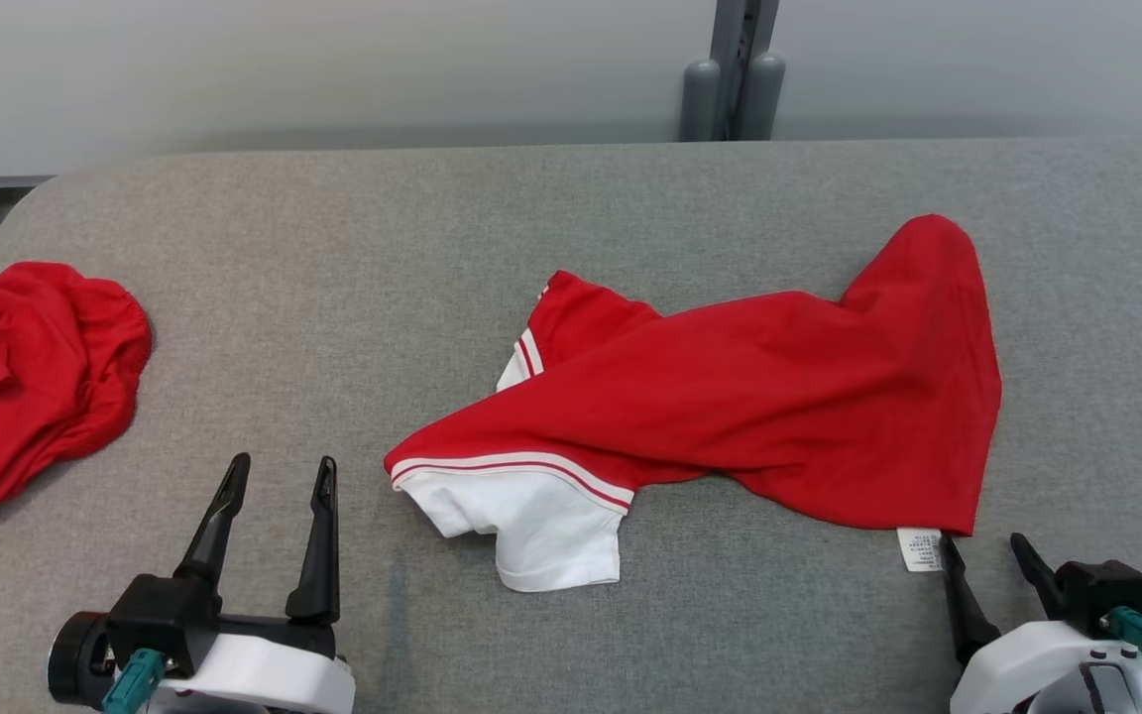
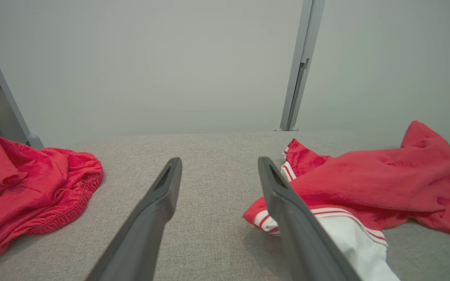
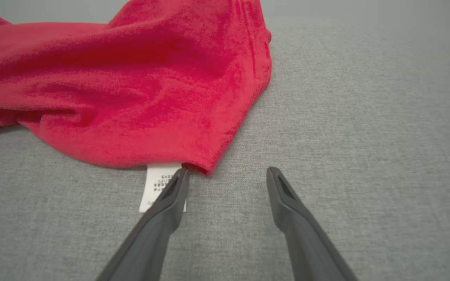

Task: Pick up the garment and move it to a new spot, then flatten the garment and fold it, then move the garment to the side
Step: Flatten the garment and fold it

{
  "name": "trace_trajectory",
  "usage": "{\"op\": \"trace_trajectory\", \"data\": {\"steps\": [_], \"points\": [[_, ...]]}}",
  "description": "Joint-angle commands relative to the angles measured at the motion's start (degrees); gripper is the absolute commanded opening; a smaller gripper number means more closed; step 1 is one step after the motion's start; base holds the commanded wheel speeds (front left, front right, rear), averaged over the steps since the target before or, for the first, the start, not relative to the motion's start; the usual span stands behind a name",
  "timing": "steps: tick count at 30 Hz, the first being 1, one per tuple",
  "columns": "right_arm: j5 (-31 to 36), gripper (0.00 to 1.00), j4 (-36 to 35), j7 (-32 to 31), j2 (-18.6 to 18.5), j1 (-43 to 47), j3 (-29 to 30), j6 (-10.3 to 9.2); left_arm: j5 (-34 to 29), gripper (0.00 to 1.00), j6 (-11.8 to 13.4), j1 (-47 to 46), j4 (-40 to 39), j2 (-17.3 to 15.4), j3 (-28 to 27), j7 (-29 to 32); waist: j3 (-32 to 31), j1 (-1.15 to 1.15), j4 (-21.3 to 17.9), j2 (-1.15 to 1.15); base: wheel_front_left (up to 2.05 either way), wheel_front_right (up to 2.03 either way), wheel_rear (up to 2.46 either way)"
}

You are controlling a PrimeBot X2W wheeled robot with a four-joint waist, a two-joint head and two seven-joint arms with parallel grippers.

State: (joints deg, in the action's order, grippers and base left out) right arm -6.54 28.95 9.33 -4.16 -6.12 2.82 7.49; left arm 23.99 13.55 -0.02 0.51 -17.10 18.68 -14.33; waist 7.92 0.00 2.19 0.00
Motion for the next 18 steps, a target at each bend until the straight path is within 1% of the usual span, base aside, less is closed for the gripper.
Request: {"op": "trace_trajectory", "data": {"steps": [1, 6, 7, 8, 9, 10, 13, 18], "points": [[0.23, 1.0, 2.21, 0.88, -0.42, -1.67, -0.49, 0.01, -0.46, 1.0, -0.42, -1.4, 0.29, 0.06, -0.03, -0.25, 1.28, 0.0, 0.83, 0.0, 0.0, 0.0, 0.0], [0.28, 1.0, 8.71, 3.03, -0.5, -5.21, -0.93, 0.01, -0.69, 1.0, -0.99, -3.06, 1.3, 0.48, 0.02, -0.45, 2.54, 0.0, 1.4, 0.0, 0.0, 0.0, 0.0], [0.26, 0.66, 9.4, 3.47, -0.48, -5.68, -0.78, 0.01, -0.72, 1.0, -1.06, -3.18, 1.46, 0.55, -0.06, -0.53, 2.65, 0.0, 1.39, 0.0, 0.0, 0.0, 0.0], [0.24, 0.54, 10.05, 3.88, -0.53, -6.22, -0.62, 0.0, -0.73, 1.0, -1.16, -3.28, 1.57, 0.64, -0.12, -0.6, 2.8, 0.0, 1.34, 0.0, 0.0, 0.0, 0.0], [0.11, 0.18, 10.51, 4.22, -0.61, -6.75, -0.42, 0.0, -0.78, 1.0, -1.24, -3.35, 1.71, 0.71, -0.21, -0.64, 2.95, 0.0, 1.28, 0.0, 0.0, 0.0, 0.0], [0.19, 0.0, 10.61, 4.68, -0.87, -7.18, -0.17, 0.0, -0.86, 1.0, -1.37, -3.47, 1.85, 0.78, -0.24, -0.69, 3.07, 0.0, 1.21, 0.0, 0.0, 0.0, 0.0], [0.76, 0.0, 10.02, 5.53, -1.55, -8.34, 1.33, 0.0, -0.91, 1.0, -1.52, -4.11, 2.14, 1.0, -0.39, -0.82, 3.31, 0.0, 0.95, 0.0, 0.0, 0.0, 0.0], [3.49, 0.0, 4.99, 5.91, -2.94, -9.19, 5.24, 0.0, -1.34, 1.0, -2.04, -4.46, 2.53, 1.64, -0.84, -0.87, 3.65, 0.0, 0.08, 0.0, 0.0, 0.0, 0.0]]}}
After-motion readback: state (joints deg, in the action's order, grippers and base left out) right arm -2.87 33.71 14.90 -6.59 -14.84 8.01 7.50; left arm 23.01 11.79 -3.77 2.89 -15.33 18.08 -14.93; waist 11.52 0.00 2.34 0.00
